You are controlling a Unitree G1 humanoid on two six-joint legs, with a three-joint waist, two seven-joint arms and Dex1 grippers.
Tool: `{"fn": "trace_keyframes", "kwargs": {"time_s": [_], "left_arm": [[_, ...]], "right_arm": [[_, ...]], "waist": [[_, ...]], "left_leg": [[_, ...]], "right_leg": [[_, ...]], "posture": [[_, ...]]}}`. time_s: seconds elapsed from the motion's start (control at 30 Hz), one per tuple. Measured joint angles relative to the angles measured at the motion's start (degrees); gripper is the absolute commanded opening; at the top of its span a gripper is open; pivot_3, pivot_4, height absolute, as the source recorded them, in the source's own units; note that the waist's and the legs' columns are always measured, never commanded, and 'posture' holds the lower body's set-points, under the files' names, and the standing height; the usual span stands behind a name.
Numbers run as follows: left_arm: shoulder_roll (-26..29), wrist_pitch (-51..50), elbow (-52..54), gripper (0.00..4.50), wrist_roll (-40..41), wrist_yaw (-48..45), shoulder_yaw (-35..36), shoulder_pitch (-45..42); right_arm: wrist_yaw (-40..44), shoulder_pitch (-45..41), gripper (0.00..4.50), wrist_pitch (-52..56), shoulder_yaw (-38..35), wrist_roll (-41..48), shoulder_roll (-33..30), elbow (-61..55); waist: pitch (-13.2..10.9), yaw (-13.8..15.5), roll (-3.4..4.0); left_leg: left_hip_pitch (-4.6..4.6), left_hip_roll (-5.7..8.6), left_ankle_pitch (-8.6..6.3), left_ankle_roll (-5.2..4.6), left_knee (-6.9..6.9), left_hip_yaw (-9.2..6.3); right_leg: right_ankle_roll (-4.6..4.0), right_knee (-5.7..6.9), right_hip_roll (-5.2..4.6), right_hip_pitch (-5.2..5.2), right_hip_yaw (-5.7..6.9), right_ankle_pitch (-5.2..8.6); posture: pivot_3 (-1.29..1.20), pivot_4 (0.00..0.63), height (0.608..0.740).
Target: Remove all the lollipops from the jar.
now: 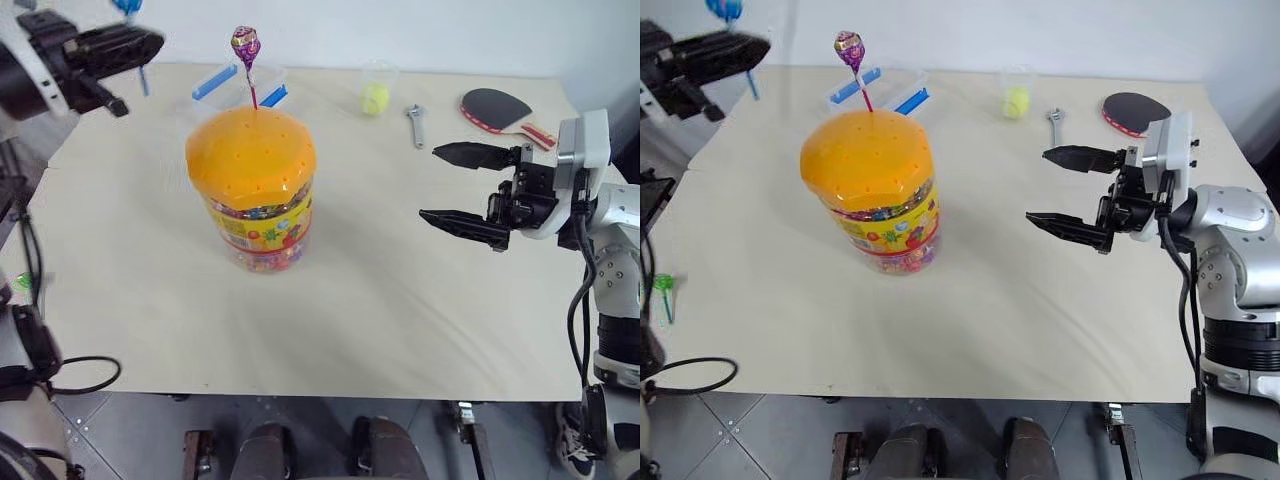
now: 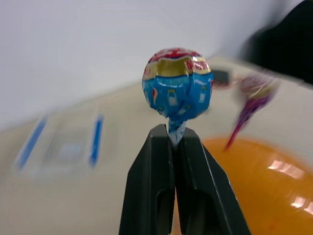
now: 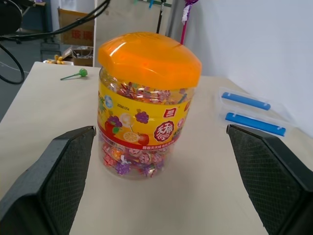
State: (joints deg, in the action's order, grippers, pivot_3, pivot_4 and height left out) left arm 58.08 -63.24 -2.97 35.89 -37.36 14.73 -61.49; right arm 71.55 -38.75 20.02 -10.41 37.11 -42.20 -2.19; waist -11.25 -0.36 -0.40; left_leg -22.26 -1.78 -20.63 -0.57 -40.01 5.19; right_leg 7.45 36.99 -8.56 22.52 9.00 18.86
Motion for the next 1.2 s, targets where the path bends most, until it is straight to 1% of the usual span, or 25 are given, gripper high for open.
{"fn": "trace_keyframes", "kwargs": {"time_s": [0.13, 0.23, 0.37, 0.57, 0.67, 0.83, 0.9, 0.97, 1.07, 1.13, 1.2], "left_arm": [[5.1, -11.7, 0.2, 0.04, -0.9, 3.4, -0.2, 6.3], [7.8, -18.1, 2.0, 0.04, -2.4, 5.4, -0.9, 14.7], [7.3, -23.2, 2.2, 0.04, -4.7, 8.6, -2.5, 22.0], [8.2, -27.2, 3.6, 0.04, -6.1, 9.9, -4.3, 27.4], [8.3, -28.7, 4.4, 0.77, -6.2, 9.8, -5.9, 28.9], [8.3, -29.2, 4.8, 2.21, -5.9, 9.5, -5.8, 28.6], [8.6, -29.2, 5.3, 2.83, -5.6, 9.2, -5.8, 27.9], [10.2, -29.2, 6.4, 3.43, -5.0, 8.8, -5.8, 27.2], [11.9, -29.3, 7.9, 4.42, -3.6, 7.4, -5.8, 22.7], [11.7, -28.4, 8.8, 4.47, -3.1, 6.6, -5.7, 17.9], [10.6, -23.9, 8.9, 4.47, -2.9, 5.5, -4.9, 13.1]], "right_arm": [[2.6, -1.4, 4.5, 0.0, 0.7, 0.9, 0.3, 0.7], [5.5, -1.7, 4.5, 0.6, 0.7, 3.4, 0.3, 0.7], [7.3, -2.0, 4.5, 2.4, 1.1, 4.8, 0.1, 0.7], [6.8, -2.6, 4.5, 1.6, 1.3, 3.4, 0.3, 1.6], [6.4, -2.6, 4.5, 1.3, 1.3, 2.8, 0.4, 1.6], [6.4, -2.6, 4.5, 1.3, 1.3, 2.2, 0.4, 1.6], [6.4, -2.6, 4.5, 1.3, 1.3, 2.0, 0.4, 1.7], [6.4, -2.6, 4.5, 1.2, 1.3, 1.8, 0.4, 1.8], [6.4, -2.6, 4.5, 1.2, 1.3, 1.3, 0.3, 2.4], [6.4, -2.7, 4.5, 1.1, 1.3, 1.2, 0.3, 2.4], [6.4, -2.8, 4.5, 1.1, 1.3, 1.1, 0.3, 2.4]], "waist": [[0.0, 0.3, 0.0], [0.0, 0.2, 0.0], [0.0, 0.3, -0.04], [0.0, 0.2, -0.04], [0.0, 0.4, -0.05], [0.0, 0.4, -0.05], [0.0, 0.3, -0.05], [0.0, 0.3, -0.05], [0.0, 0.5, -0.05], [0.0, 0.6, -0.06], [0.0, 0.6, -0.06]], "left_leg": [[-0.01, 0.01, 0.0, 0.0, -0.01, -0.02], [-0.01, 0.01, 0.0, 0.0, 0.0, -0.02], [-0.04, 0.01, 0.0, 0.0, -0.03, -0.02], [-0.03, 0.01, 0.0, 0.0, 0.01, 0.04], [-0.05, 0.0, 0.0, 0.01, 0.0, 0.02], [-0.05, 0.01, 0.0, 0.01, -0.01, 0.03], [-0.05, 0.0, 0.0, 0.01, -0.01, 0.04], [-0.05, 0.0, 0.0, 0.01, -0.01, 0.05], [-0.06, 0.01, 0.0, 0.01, -0.02, 0.03], [-0.1, 0.02, 0.0, 0.01, -0.06, 0.01], [-0.09, 0.03, 0.0, 0.01, -0.05, 0.03]], "right_leg": [[0.0, 0.01, 0.0, -0.01, -0.03, 0.0], [0.0, 0.01, 0.0, 0.0, -0.06, 0.0], [0.0, 0.01, 0.01, 0.0, -0.06, 0.0], [0.0, 0.01, 0.0, 0.03, -0.08, 0.0], [0.0, 0.01, 0.01, 0.04, -0.07, 0.0], [0.0, 0.01, 0.0, 0.04, -0.08, 0.0], [0.0, 0.01, 0.0, 0.04, -0.08, 0.0], [0.0, 0.01, 0.0, 0.05, -0.08, 0.0], [0.0, 0.01, 0.0, 0.04, -0.08, 0.0], [0.0, 0.0, 0.0, 0.04, -0.08, 0.0], [0.0, 0.0, -0.01, 0.04, -0.09, 0.0]], "posture": [[0.0, 0.15, 0.74], [0.0, 0.15, 0.74], [0.0, 0.15, 0.74], [0.0, 0.15, 0.74], [0.0, 0.15, 0.74], [0.0, 0.15, 0.74], [0.0, 0.15, 0.74], [0.0, 0.15, 0.74], [0.0, 0.15, 0.74], [0.0, 0.15, 0.74], [0.0, 0.15, 0.74]]}}
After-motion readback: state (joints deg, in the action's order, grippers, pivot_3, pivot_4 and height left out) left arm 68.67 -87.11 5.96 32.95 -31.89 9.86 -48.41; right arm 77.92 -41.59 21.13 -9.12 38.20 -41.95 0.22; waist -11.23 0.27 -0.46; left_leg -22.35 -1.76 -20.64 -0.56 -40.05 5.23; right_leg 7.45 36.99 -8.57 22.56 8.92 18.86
